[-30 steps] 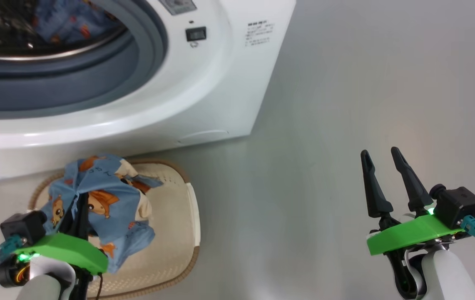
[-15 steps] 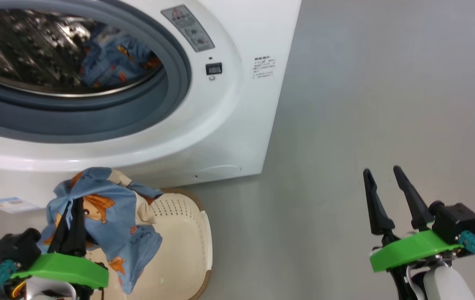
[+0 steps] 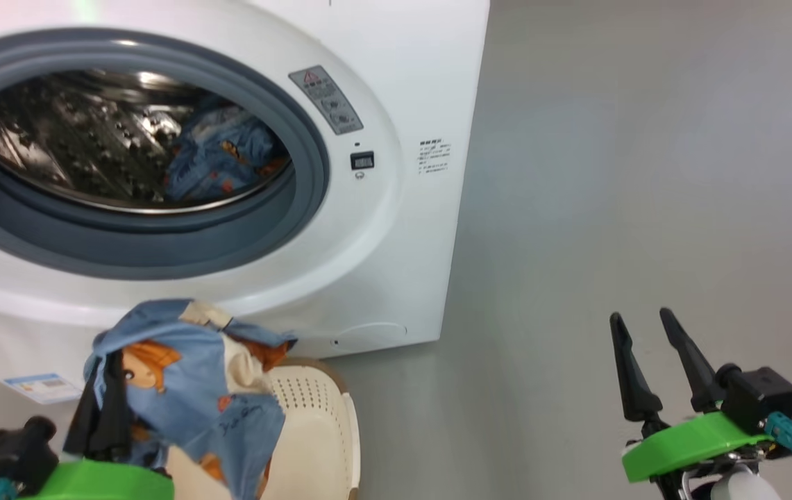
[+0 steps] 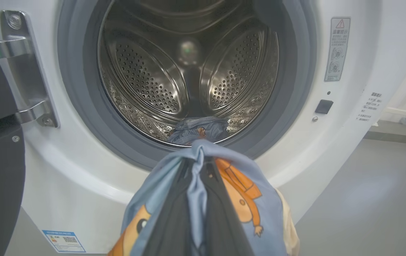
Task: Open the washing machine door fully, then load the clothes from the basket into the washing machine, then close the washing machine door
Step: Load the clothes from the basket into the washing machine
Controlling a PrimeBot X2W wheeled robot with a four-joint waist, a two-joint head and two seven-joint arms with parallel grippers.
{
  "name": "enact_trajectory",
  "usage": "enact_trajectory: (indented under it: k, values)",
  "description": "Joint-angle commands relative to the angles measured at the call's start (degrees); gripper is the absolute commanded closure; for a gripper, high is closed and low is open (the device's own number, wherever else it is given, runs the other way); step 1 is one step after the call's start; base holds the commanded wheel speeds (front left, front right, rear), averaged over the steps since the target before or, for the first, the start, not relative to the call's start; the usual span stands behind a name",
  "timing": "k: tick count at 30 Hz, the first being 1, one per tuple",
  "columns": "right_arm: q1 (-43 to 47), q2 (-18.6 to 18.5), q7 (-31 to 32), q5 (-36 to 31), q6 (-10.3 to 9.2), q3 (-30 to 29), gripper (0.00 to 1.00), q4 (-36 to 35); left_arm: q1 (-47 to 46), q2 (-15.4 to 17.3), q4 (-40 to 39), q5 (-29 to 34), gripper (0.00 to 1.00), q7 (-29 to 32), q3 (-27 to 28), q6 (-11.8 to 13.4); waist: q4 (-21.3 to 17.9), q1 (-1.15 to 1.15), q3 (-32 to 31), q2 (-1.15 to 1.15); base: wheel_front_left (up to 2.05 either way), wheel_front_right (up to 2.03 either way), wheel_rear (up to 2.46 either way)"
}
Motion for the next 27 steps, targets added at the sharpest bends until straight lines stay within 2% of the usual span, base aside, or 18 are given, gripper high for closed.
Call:
enact_trajectory:
  k: [1,11,27]
  values:
    - [0.17,-0.18,-0.28,-0.80,0.14,1.48,0.00,-1.48,-0.40,0.66,-1.99,0.60,1.00,-0.38,2.38,-0.14,-0.33,0.00,-1.33,0.00,0.00,0.00,0.00]
    - [2.24,-0.18,-0.28,-1.80,0.14,1.04,0.00,-1.96,3.59,-1.48,-5.61,4.85,1.00,-0.38,5.90,-0.14,-0.33,0.00,-4.50,0.00,0.00,0.00,0.00]
    - [3.26,-0.18,-0.28,-1.80,0.14,0.96,0.00,-2.63,7.30,-1.30,-7.82,7.76,1.00,-0.38,7.90,-0.14,-0.96,0.00,-5.58,0.00,0.00,0.00,0.00]
